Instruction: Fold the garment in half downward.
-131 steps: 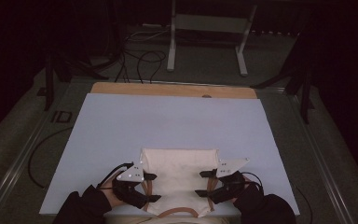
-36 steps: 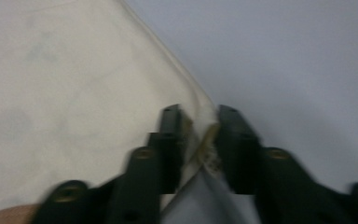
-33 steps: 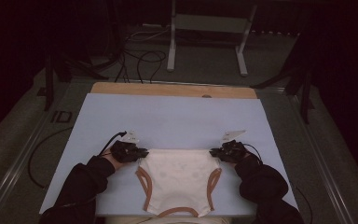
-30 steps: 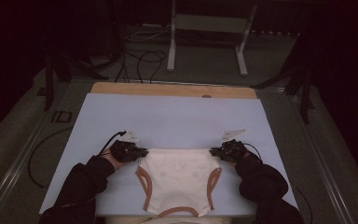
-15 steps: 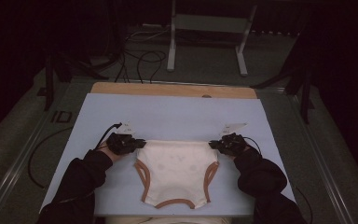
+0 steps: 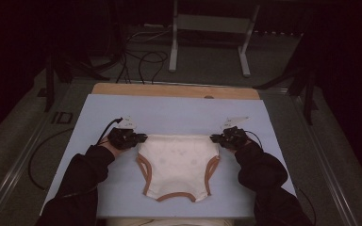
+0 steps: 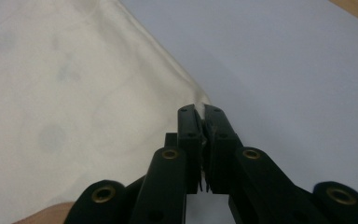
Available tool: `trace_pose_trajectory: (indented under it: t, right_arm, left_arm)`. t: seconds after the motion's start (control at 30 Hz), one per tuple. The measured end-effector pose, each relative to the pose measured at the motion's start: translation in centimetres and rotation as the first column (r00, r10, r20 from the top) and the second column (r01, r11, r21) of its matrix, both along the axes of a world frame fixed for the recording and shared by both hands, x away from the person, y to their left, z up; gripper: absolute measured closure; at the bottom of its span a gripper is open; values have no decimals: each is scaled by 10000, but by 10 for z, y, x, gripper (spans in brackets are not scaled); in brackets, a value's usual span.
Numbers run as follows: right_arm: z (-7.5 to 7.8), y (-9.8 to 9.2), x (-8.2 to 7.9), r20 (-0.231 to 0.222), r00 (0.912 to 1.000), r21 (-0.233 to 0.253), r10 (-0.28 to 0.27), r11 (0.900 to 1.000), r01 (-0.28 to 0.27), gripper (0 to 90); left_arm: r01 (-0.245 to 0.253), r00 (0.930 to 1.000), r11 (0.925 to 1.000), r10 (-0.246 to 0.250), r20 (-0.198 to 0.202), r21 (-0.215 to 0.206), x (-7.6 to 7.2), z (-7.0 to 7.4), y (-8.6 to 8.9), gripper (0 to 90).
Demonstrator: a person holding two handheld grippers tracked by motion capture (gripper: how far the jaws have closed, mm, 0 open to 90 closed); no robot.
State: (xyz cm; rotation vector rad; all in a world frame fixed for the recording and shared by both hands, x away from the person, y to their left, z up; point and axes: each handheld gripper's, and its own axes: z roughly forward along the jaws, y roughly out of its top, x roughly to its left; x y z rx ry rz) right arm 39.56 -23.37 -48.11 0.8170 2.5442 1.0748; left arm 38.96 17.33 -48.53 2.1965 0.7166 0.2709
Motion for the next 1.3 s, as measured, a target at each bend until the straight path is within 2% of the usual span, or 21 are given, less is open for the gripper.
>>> trace_pose_trajectory:
  t: [0.37, 0.87, 1.0, 1.07, 1.3]
  right_arm:
    - [1, 1, 12, -104, 9997, 120, -217, 9997, 218, 867]
    - [11, 3, 23, 155, 9989, 175, -451, 9988, 449, 867]
    - [10, 3, 29, 137, 9978, 229, -645, 9977, 642, 867]
    - [8, 2, 31, 110, 9975, 282, -692, 9972, 688, 867]
    - [1, 5, 38, 5, 9965, 156, -840, 9963, 840, 866]
  left_arm:
    - [-34, 10000, 9999, 33, 67, 129, 7, 3, 0, 850]
    - [-175, 9990, 9998, 170, 412, 130, 18, 14, -1, 849]
    - [-252, 9984, 9997, 250, 512, 40, 20, 15, -2, 849]
    - [-264, 9982, 9996, 256, 538, 137, 22, 14, -3, 848]
    - [-441, 9985, 9988, 434, 322, 230, 28, 8, -4, 848]
